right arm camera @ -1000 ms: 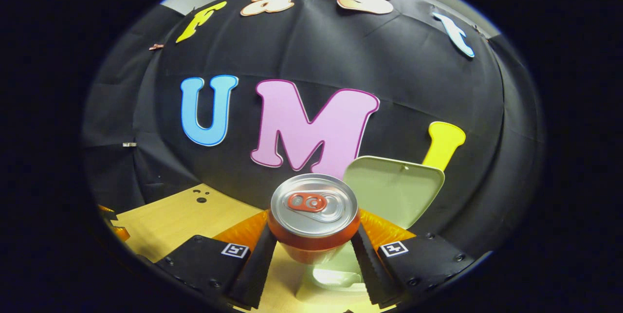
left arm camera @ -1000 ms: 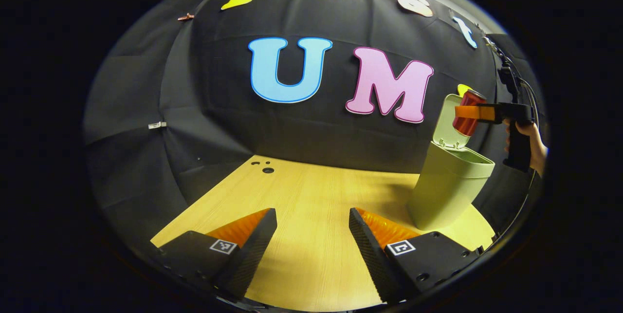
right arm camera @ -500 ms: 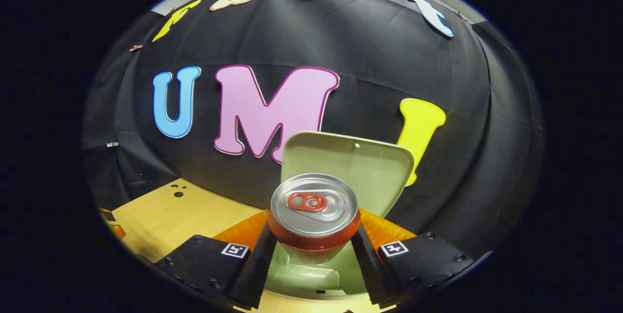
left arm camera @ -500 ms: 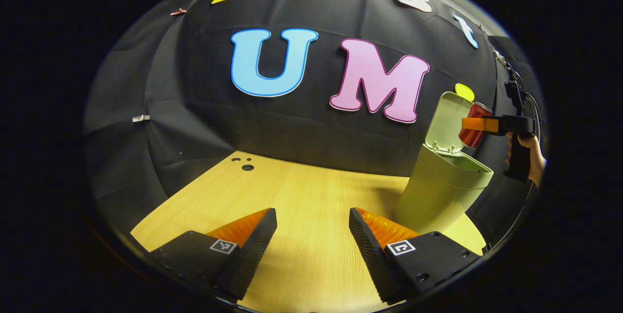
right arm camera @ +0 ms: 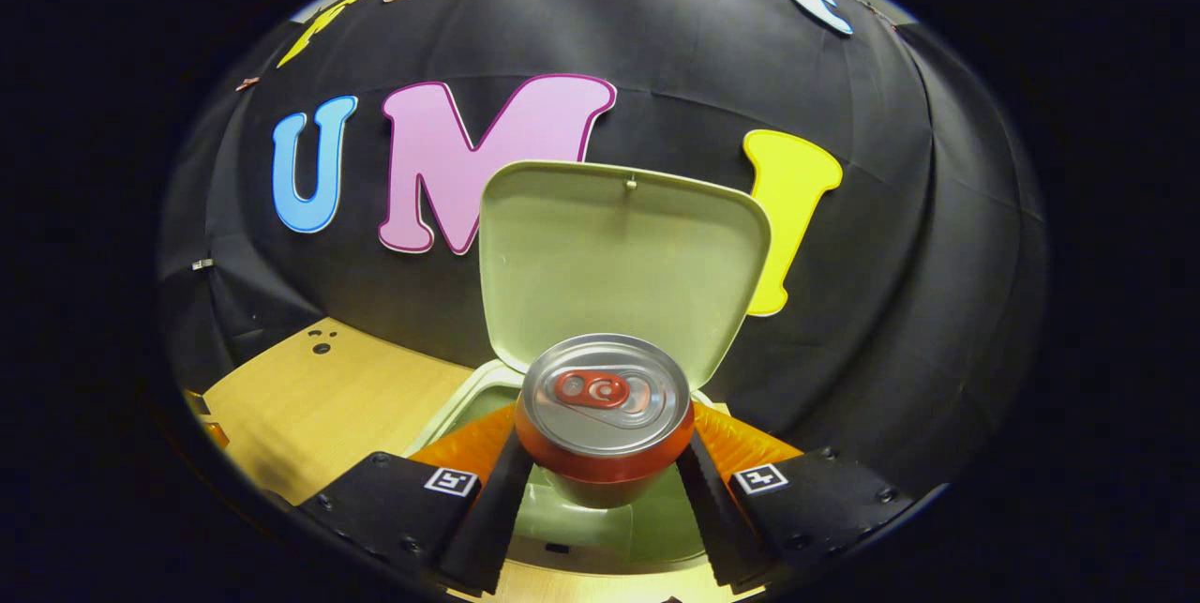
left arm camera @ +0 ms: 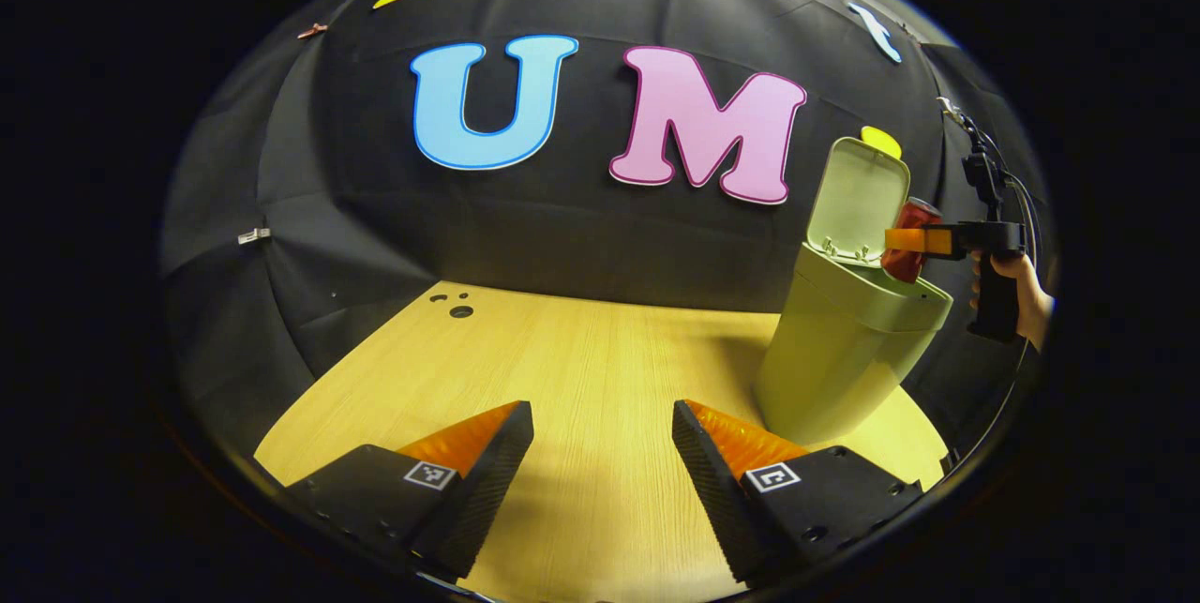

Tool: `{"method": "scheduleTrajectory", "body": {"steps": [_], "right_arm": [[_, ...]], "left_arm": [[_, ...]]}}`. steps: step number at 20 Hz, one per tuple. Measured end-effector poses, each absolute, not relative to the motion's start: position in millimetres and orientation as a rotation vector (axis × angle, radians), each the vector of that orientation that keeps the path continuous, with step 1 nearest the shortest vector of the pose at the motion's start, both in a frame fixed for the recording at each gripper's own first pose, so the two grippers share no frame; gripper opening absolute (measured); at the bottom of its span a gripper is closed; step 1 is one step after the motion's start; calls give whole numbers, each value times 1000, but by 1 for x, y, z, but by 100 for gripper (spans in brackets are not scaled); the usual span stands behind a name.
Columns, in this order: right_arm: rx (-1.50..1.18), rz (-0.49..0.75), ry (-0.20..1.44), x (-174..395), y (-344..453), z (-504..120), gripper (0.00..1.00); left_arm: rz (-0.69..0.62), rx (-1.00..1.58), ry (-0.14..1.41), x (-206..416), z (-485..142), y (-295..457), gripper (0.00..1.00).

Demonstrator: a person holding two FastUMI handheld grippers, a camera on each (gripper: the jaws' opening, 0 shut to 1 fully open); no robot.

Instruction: Press the lid of the desktop garbage bin to open it, pick up the crumpled paper on the desktop and throw it into the bin, then pick up the pop can on the desktop and drop it into the bin, and finally close the garbage bin lid.

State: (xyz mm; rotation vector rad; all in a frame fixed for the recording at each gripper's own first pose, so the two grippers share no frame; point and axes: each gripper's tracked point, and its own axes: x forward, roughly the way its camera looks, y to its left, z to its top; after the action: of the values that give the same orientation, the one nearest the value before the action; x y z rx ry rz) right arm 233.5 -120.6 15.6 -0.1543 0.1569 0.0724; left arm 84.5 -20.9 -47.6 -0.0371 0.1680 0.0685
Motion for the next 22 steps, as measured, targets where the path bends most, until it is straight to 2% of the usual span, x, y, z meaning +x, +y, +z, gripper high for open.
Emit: {"method": "scheduleTrajectory", "body": {"steps": [5,6,9,22], "right_arm": [[-150,86,157,233,-116,9,86],[-151,86,149,233,-116,10,94],[-149,88,111,229,-112,23,97],[-108,112,-93,223,-92,166,97]], "left_arm": [[69,-31,180,78,-55,-26,96],[72,-30,180,78,-56,-25,96],[77,-31,180,75,-58,-24,96],[85,-45,194,75,-66,-8,96]]}}
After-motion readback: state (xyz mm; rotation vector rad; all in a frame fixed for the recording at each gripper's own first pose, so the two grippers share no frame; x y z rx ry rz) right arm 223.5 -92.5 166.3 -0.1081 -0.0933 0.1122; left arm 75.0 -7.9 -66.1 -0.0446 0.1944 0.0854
